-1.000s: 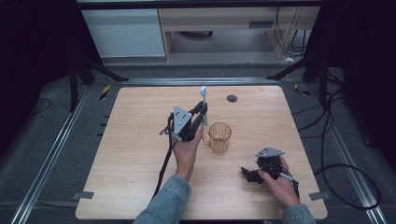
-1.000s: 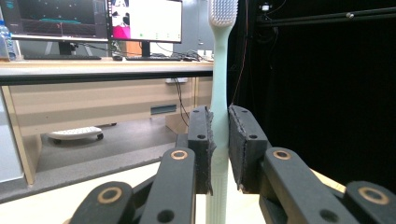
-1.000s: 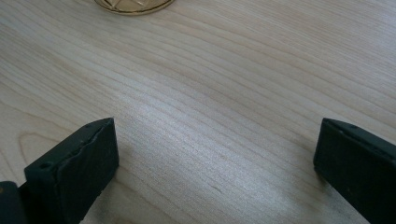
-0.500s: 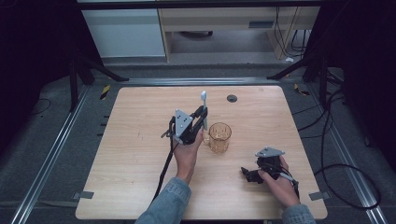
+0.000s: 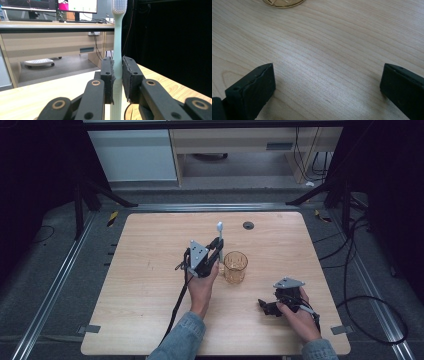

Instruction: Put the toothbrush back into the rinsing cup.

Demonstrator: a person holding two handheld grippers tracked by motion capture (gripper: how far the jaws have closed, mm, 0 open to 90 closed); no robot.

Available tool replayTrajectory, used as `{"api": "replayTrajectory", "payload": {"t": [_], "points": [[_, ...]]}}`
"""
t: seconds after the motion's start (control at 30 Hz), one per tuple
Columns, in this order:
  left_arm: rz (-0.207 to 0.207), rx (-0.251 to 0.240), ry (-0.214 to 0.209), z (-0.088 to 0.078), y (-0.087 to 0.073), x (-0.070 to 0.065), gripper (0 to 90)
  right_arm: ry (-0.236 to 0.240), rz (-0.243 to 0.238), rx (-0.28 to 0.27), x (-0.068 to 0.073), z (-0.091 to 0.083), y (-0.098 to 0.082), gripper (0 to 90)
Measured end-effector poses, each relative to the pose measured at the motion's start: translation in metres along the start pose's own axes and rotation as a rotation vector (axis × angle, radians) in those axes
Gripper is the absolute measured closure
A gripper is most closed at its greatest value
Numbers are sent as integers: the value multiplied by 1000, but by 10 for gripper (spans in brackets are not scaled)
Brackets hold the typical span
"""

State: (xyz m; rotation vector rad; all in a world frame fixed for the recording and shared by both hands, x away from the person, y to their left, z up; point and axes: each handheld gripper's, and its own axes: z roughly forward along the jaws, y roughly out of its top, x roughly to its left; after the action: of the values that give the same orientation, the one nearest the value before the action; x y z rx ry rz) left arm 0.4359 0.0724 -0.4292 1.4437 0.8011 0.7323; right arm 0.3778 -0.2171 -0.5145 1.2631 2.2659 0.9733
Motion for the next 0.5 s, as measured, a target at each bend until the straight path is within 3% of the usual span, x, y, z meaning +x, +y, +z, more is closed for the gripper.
{"api": "replayTrajectory", "payload": {"t": [0.23,0.3,0.5], "points": [[5,14,-2,0,-5,0,787,-1,0,1,0,0,0,4],[9,20,-2,0,-8,0,787,1,-51,-13,-4,1,-1,4],[4,33,-3,0,-13,0,787,1,-53,-13,-4,1,-1,4]]}}
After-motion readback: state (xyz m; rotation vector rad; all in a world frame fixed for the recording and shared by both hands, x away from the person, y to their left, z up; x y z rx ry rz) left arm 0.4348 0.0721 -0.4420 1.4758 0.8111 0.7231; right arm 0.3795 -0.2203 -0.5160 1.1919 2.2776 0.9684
